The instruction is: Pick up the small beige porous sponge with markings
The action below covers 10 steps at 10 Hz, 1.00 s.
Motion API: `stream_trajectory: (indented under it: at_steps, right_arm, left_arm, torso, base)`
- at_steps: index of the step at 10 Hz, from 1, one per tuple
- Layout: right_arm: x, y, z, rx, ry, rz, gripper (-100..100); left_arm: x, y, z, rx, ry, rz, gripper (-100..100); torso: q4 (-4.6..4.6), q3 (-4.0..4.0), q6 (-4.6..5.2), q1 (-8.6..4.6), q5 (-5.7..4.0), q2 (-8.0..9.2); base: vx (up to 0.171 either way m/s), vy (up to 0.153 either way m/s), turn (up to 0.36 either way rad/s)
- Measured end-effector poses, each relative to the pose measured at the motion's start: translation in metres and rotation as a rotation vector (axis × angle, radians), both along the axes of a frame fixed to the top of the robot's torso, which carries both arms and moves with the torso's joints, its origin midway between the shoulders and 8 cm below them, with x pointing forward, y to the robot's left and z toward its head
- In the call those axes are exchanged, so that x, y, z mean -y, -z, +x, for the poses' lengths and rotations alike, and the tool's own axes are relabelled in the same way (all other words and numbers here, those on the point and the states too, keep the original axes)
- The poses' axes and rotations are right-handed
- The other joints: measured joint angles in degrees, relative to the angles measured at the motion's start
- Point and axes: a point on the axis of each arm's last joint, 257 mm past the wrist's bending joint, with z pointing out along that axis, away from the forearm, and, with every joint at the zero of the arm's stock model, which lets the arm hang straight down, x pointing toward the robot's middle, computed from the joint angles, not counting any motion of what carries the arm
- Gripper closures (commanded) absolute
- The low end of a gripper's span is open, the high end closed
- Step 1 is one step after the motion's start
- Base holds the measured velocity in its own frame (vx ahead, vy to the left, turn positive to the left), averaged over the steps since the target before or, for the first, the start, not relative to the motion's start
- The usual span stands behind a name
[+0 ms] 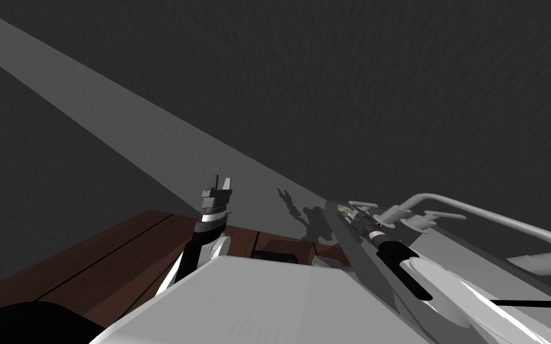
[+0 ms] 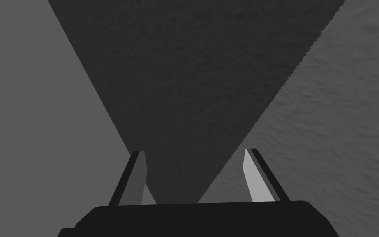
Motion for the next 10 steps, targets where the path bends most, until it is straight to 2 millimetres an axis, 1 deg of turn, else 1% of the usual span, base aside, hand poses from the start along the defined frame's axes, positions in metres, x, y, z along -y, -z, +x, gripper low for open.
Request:
stream_trajectory:
  at_steps: [4, 5, 6, 7, 10]
  right_arm:
    - [0.0059, -0.0013, 0.0041, 0.019, 0.031, -0.123, -100]
    - [0.0064, -0.0015, 0.0041, 0.019, 0.033, -0.129, 0]
    - [0.0064, -0.0015, 0.0041, 0.019, 0.033, -0.128, -100]
    - [0.0064, -0.0015, 0.0041, 0.019, 0.033, -0.128, 100]
    - [0.0064, -0.0015, 0.0041, 0.019, 0.033, -0.128, 100]
  left_arm:
    - [0.0000, 0.0000, 0.0000, 0.000, 0.000, 0.000, 0]
    - [0.0000, 0.0000, 0.0000, 0.000, 0.000, 0.000, 0]
    - [0.0000, 0.0000, 0.0000, 0.000, 0.000, 0.000, 0]
    - [0.0000, 0.0000, 0.0000, 0.000, 0.000, 0.000, 0]
    - [0.0000, 0.0000, 0.0000, 0.000, 0.000, 0.000, 0]
  torso:
    - [0.00, 0.00, 0.00, 0.01, 0.01, 0.00]
    - [-0.01, -0.03, 0.01, 0.02, 0.01, -0.05]
    - [-0.02, -0.05, 0.01, 0.02, 0.01, -0.09]
    - [-0.02, -0.06, 0.01, 0.03, 0.01, -0.10]
    - [-0.02, -0.07, 0.01, 0.03, 0.01, -0.12]
  base:
    - [-0.027, -0.003, 0.018]
    - [0.000, 0.000, 0.000]
    - [0.000, 0.000, 0.000]
    - [0.000, 0.000, 0.000]
    - [0.000, 0.000, 0.000]
